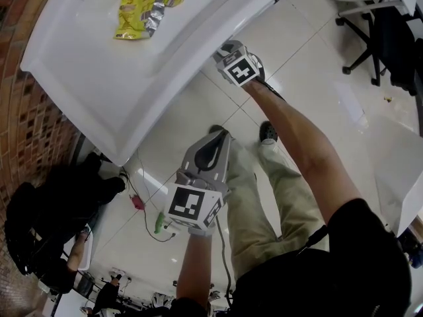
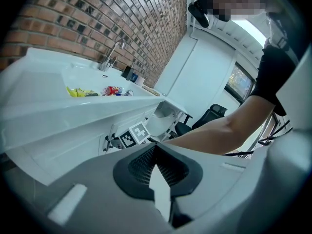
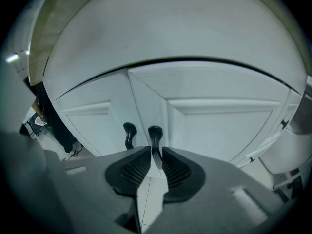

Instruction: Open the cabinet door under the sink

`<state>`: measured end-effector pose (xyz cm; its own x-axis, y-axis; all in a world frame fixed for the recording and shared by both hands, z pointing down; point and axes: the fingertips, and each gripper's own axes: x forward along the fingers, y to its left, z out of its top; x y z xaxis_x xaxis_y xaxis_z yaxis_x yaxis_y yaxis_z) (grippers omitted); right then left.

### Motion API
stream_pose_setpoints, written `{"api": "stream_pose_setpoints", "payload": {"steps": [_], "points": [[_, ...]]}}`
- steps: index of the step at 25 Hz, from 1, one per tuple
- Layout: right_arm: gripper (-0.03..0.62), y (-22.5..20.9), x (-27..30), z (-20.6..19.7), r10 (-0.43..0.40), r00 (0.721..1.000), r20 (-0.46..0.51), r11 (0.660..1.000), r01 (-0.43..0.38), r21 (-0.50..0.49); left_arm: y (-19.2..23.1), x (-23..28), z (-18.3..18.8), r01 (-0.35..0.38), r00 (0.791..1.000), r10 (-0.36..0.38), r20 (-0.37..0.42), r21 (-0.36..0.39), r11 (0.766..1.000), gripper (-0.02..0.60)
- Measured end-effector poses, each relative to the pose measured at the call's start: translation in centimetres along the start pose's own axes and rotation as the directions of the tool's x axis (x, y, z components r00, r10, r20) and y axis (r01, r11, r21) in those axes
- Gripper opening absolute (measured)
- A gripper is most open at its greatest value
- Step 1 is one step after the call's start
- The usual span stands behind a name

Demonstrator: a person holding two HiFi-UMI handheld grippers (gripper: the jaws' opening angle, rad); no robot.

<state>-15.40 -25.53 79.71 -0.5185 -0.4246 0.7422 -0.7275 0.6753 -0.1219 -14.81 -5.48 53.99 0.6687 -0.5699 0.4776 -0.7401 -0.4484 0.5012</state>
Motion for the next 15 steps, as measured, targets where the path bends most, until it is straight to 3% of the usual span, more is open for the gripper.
{"api": "stream_pose_setpoints", "payload": {"steps": [5, 15], "points": [[0.040, 0.0, 0.0, 0.0, -0.014, 1.000, -0.010, 0.997, 0.014, -0.074, 0.0, 0.0, -0.5, 0.003, 1.000, -0.003, 0.001, 0.000, 1.000, 0.015], [0.037, 0.1, -1.8, -2.3, 0.011, 1.000, -0.023, 0.994, -0.013, -0.109, -1.1, -0.3, -1.5, 0.008, 1.000, -0.008, -0.007, 0.009, 1.000, 0.015]]}}
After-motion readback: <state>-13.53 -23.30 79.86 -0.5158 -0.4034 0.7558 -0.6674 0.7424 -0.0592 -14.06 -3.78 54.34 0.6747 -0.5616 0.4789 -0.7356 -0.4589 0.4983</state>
